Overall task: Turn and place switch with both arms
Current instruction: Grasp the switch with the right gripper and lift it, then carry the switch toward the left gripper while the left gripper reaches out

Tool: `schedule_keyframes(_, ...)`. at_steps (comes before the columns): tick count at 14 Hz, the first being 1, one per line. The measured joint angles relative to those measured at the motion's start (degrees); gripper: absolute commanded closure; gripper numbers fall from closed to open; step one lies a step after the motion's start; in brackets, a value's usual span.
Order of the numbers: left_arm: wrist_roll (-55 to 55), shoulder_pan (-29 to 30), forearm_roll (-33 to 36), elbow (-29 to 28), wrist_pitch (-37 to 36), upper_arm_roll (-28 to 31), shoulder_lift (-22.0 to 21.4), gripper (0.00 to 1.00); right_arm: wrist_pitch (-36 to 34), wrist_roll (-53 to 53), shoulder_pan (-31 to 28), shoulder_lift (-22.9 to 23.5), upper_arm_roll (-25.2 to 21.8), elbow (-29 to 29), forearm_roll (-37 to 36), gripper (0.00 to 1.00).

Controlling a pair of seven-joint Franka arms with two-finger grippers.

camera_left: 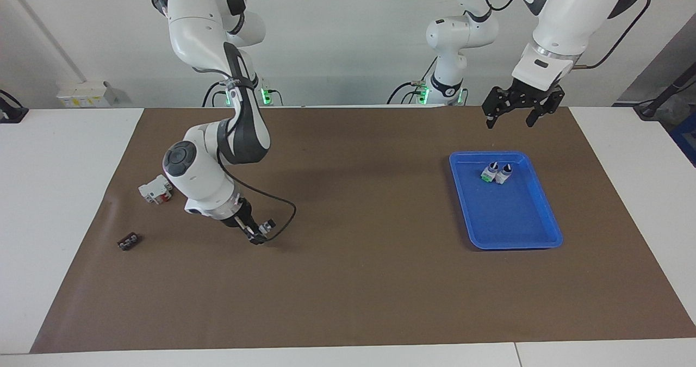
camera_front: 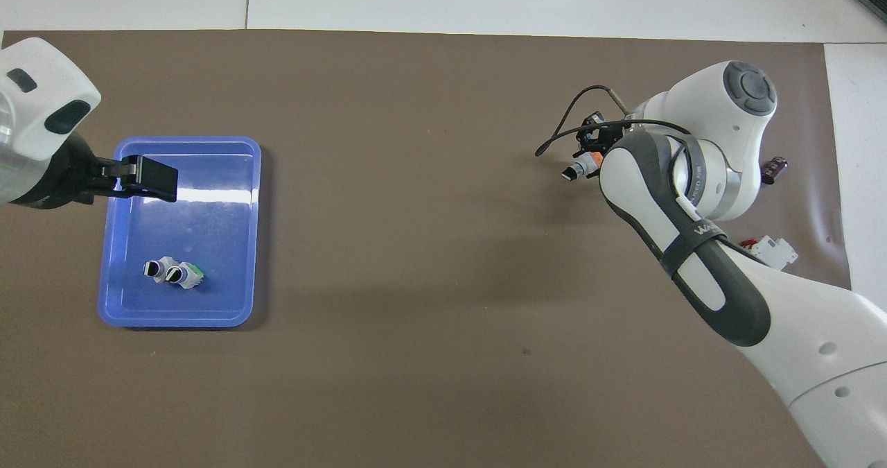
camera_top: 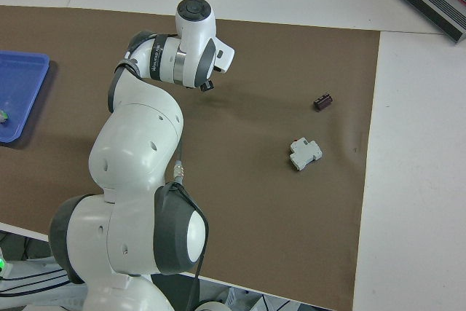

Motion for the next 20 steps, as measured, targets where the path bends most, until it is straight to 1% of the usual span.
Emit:
schedule_keyframes(2,0.0,0.0,-0.3,-0.8,0.0,-0.2,-0.3,0.03,-2.8,6.1,0.4,-3.0,1.8,1.0,6.2,1.0)
schedule_keyframes(4,0.0,-0.1,-3.7,-1.4,0.0,-0.4,-0.7,0.05,-3.6,15.4,0.7,-5.6,5.9,1.6,9.1,1.0)
schedule_keyframes(5,-0.1,0.0,-6.1,-1.7,0.0,-0.4,-0.9,0.05,-3.6,20.1,0.8,-6.4,8.0,2.0,10.2,1.0)
schedule_keyframes(8,-2.1,0.0,-12.3,-3.2,0.2,-0.3,-1.7,0.16,-2.5,31.0,1.4,-6.8,13.2,3.4,15.5,1.0)
schedule_keyframes(9,-4.1,0.0,-14.9,-4.0,0.7,-0.3,-2.0,0.16,-1.6,32.8,1.4,-6.8,14.5,3.6,17.3,1.0)
schedule_keyframes(11,-8.8,-0.2,-20.3,-6.3,3.3,-0.5,-3.0,0.26,-1.2,35.2,1.4,-6.8,16.4,3.9,19.7,1.0)
schedule_keyframes(12,-11.3,-0.4,-23.5,-7.7,5.0,-0.5,-3.4,0.28,-1.1,36.3,1.4,-6.8,17.3,4.0,20.2,1.0)
schedule_keyframes(13,-13.7,-0.4,-26.6,-9.1,6.6,-0.6,-3.9,0.31,-0.8,37.7,1.4,-6.8,18.3,4.2,20.3,1.0)
schedule_keyframes(14,-15.8,-0.4,-29.7,-10.4,8.4,-0.7,-4.4,0.38,-0.4,38.8,1.4,-6.8,19.2,4.4,20.4,1.0)
schedule_keyframes(16,-20.1,-0.9,-35.6,-12.5,12.0,-0.9,-5.0,0.42,0.3,39.7,2.3,-6.8,20.2,4.9,20.4,1.0)
schedule_keyframes(18,-26.7,-2.8,-38.6,-13.9,16.7,-1.0,-5.3,0.43,1.7,40.2,3.2,-6.9,20.4,5.0,20.4,1.0)
schedule_keyframes(20,-33.5,-5.1,-39.9,-15.0,20.8,-1.1,-5.4,0.47,2.1,40.2,3.7,-6.9,20.5,5.1,20.4,1.0)
